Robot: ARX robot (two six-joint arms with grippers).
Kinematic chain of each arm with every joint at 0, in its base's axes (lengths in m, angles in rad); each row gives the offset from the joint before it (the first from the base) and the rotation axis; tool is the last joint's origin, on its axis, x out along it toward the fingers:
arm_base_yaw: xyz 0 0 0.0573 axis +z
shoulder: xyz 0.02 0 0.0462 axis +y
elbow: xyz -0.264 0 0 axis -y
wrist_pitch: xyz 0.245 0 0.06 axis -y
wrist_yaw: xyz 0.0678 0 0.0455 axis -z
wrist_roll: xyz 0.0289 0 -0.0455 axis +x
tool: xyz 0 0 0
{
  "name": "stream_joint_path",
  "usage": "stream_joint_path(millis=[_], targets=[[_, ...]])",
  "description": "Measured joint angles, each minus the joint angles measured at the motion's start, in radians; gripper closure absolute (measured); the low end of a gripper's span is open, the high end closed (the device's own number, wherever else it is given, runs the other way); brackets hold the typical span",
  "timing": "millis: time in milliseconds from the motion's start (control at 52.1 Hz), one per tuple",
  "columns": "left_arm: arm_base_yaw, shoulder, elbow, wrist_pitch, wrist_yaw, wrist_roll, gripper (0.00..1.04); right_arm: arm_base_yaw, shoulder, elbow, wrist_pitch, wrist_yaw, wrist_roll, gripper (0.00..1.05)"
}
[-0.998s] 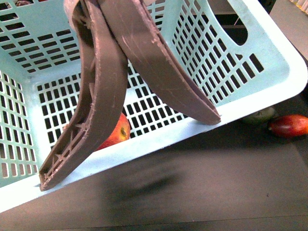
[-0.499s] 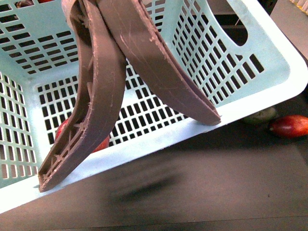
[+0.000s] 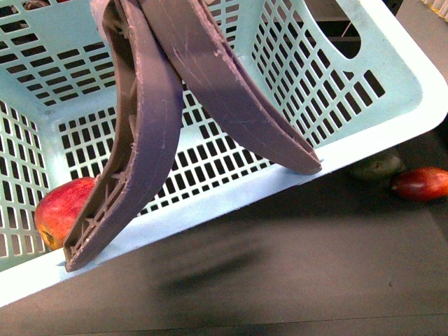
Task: Pick apple with right arm and hold basket with left
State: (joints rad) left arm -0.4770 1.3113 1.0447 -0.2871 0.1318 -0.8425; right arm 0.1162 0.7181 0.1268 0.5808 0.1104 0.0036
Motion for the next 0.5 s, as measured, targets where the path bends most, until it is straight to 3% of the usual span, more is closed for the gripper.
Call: stream_joint_path(millis=[192, 499], targets=[[0.0, 0.0, 0.0, 0.0, 0.003, -0.001, 0.87, -0.08, -0.093, -0.042, -0.051, -0.1, -0.001, 1.03], [0.0, 0.0, 0.0, 0.0, 0.0, -0.001, 0.87, -0.113, -0.232, -0.084, -0.145, -0.108, -0.001, 1.03]])
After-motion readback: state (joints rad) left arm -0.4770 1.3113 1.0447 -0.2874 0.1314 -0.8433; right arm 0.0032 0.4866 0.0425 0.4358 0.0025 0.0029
